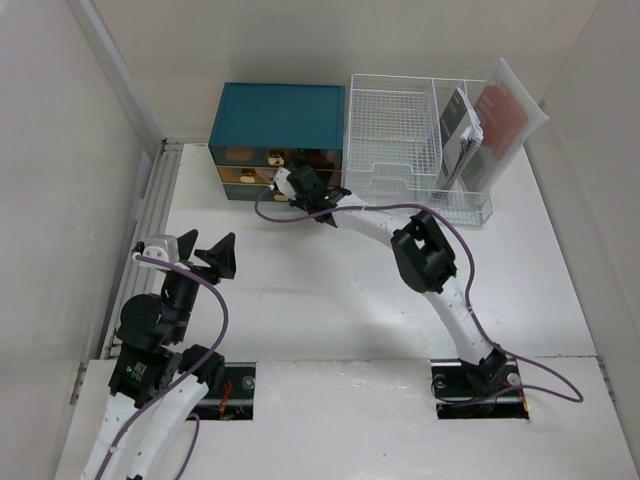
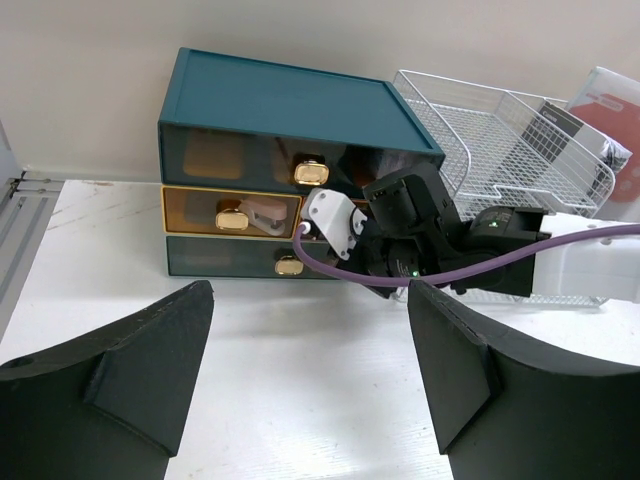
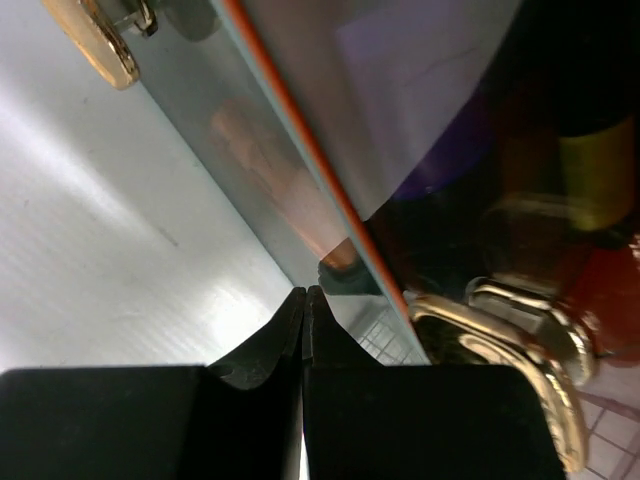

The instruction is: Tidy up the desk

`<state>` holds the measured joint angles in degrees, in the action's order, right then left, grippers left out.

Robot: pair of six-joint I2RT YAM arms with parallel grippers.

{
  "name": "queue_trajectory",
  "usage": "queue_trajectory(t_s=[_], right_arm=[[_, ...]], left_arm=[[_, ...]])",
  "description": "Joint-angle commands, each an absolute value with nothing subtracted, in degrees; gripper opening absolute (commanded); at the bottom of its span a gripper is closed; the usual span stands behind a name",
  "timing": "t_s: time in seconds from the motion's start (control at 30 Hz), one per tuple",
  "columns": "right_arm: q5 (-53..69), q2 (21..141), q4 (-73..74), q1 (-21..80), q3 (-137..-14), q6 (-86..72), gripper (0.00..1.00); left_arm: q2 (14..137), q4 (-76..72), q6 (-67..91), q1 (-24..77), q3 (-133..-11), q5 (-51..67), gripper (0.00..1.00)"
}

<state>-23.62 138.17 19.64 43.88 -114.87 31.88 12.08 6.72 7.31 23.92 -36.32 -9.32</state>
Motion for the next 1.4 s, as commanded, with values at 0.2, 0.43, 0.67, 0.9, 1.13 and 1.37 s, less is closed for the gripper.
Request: queue_trajectory(t_s=[0.2, 0.43, 0.67, 0.9, 1.13, 1.37], right_arm=[[-29.79, 135.8, 11.69, 43.42, -112.95, 32.7, 0.0], [9.87, 119.84, 28.19, 44.74, -103.63, 38.56, 0.06], [27.7, 99.98, 34.56, 45.35, -96.87, 39.76, 0.94], [-0.66, 80.28, 15.58, 45.35, -84.92, 24.56, 1.0], [-30.48, 66.83, 5.1, 44.65, -72.88, 18.38, 1.0], [-28.14, 50.32, 3.17, 35.18, -58.12, 17.13, 1.0]], left_arm=[[11.16, 4.66, 6.86, 24.08, -35.95, -9.76, 0.76], [11.16, 4.66, 6.86, 24.08, -35.95, -9.76, 0.76], [11.68, 4.66, 7.9, 24.08, -35.95, -10.81, 0.97], [11.69, 4.66, 7.91, 24.08, -35.95, -11.34, 1.0], [11.69, 4.66, 7.91, 24.08, -35.95, -11.34, 1.0], [13.27, 4.66, 7.91, 24.08, -35.95, -11.34, 1.0]])
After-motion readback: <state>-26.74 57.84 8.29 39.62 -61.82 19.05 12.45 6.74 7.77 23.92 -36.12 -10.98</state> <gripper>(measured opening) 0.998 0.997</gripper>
